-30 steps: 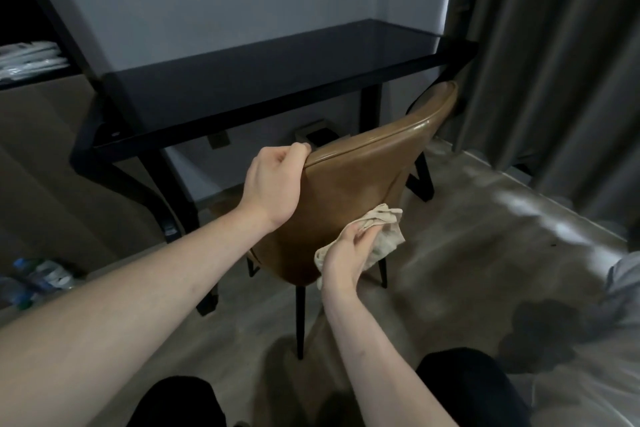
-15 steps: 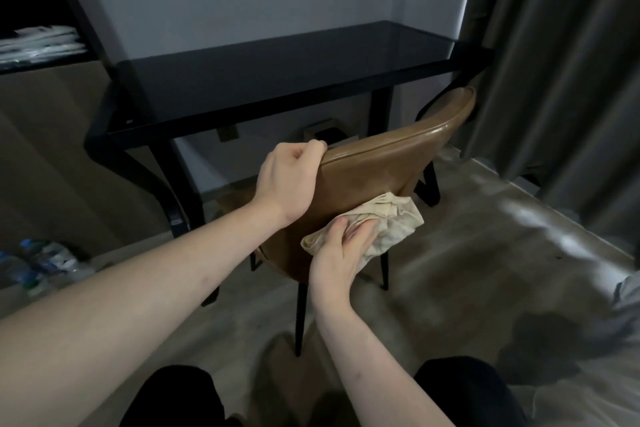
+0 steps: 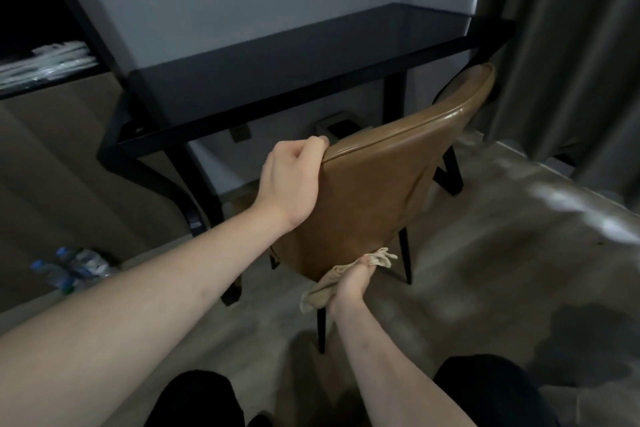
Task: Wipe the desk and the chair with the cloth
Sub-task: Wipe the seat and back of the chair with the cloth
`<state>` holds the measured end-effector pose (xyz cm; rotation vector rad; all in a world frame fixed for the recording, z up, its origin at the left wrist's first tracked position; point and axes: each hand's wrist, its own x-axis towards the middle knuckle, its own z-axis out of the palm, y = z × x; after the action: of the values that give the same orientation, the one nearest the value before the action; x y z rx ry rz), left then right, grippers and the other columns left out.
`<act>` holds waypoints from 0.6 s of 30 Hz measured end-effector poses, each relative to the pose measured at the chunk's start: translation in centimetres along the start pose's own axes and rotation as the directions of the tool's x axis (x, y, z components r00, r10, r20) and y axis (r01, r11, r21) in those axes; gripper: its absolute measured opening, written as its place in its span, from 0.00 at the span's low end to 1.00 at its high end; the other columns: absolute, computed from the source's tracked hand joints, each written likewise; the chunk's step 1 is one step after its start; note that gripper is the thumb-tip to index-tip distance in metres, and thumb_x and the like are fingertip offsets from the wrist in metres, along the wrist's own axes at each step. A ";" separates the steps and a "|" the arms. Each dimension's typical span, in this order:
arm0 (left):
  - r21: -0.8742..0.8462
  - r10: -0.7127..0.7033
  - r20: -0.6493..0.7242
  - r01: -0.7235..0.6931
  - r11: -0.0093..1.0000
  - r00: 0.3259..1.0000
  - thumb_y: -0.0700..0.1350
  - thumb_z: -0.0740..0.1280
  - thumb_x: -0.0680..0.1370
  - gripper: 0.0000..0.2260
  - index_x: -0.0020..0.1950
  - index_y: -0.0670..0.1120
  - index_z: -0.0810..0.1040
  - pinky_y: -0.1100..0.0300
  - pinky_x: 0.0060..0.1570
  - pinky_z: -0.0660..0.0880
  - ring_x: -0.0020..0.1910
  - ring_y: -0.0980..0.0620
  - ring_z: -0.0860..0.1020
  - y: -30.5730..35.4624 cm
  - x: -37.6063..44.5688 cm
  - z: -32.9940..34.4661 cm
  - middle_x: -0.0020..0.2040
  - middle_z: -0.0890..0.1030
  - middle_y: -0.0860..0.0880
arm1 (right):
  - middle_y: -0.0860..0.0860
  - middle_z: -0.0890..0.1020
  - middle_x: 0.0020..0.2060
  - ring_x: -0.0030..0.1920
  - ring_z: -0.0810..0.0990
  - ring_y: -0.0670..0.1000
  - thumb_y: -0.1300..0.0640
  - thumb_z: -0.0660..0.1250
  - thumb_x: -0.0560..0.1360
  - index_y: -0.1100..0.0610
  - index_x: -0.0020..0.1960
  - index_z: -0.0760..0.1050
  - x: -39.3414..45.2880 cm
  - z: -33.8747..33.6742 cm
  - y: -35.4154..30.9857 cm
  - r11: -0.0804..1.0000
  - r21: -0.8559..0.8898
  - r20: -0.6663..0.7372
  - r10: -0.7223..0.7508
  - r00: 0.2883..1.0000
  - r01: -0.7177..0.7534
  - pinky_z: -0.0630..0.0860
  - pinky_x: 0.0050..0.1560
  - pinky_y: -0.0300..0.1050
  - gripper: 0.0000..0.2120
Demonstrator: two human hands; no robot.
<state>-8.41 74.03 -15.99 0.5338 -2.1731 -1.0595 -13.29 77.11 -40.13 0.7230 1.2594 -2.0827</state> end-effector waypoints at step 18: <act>0.042 -0.102 -0.018 0.103 0.994 0.995 0.59 0.54 0.81 0.25 0.28 0.47 0.67 0.45 0.39 0.76 0.32 0.41 0.76 0.9 -0.7 -0.1 0.27 0.69 0.48 | 0.51 0.84 0.57 0.55 0.85 0.60 0.57 0.66 0.82 0.38 0.66 0.73 -11.4 0.6 -6.5 0.990 0.056 0.081 -0.136 0.987 0.131 0.81 0.62 0.66 0.18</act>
<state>-7.90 74.91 -15.45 0.6774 -2.1790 -1.0609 -10.35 81.37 -28.02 0.5792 1.2418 -2.2362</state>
